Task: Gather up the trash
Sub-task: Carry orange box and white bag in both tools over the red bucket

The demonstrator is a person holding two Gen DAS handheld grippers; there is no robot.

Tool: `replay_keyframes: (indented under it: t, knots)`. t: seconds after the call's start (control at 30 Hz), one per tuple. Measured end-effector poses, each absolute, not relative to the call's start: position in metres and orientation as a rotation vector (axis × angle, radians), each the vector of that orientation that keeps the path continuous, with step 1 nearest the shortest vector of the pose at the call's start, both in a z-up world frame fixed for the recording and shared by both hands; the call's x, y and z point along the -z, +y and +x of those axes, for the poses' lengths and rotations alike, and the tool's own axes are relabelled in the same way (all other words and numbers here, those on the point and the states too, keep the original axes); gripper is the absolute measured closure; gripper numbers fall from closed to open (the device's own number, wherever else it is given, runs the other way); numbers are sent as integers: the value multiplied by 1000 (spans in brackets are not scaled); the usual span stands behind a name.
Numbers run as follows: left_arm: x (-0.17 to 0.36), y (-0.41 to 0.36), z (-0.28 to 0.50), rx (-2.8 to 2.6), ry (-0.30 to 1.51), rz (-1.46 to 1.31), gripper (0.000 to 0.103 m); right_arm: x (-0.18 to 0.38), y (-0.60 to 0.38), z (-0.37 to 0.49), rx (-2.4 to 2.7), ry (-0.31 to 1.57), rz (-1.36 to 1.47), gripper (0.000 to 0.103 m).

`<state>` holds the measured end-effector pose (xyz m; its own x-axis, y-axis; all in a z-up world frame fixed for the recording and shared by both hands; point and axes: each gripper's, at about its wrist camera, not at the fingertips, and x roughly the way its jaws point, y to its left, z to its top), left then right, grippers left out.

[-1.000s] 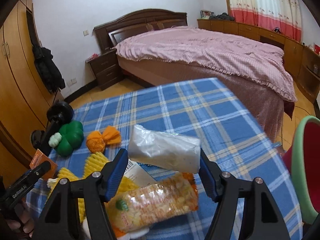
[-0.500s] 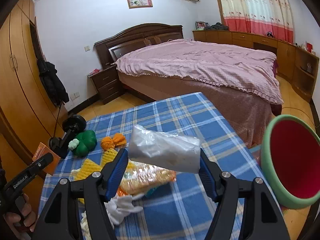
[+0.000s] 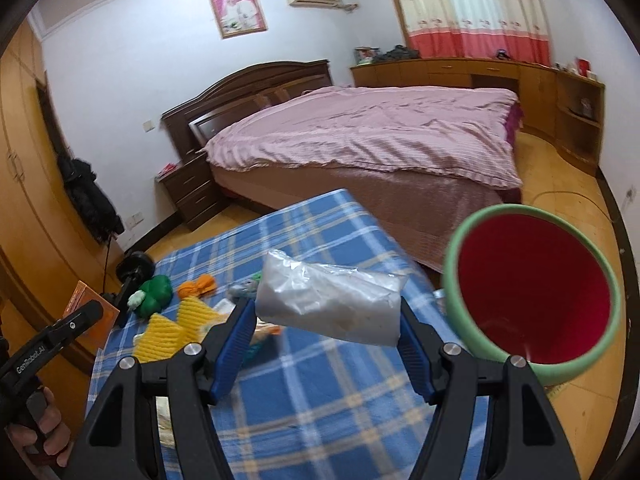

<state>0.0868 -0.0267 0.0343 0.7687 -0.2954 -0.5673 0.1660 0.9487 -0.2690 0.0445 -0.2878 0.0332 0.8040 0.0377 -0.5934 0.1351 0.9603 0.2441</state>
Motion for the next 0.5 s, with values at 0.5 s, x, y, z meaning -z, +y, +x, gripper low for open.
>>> replay_keyframes:
  t: [0.5]
  knots:
    - [-38, -181, 108, 474, 691, -34, 45, -16, -410, 10, 265, 625, 367, 33]
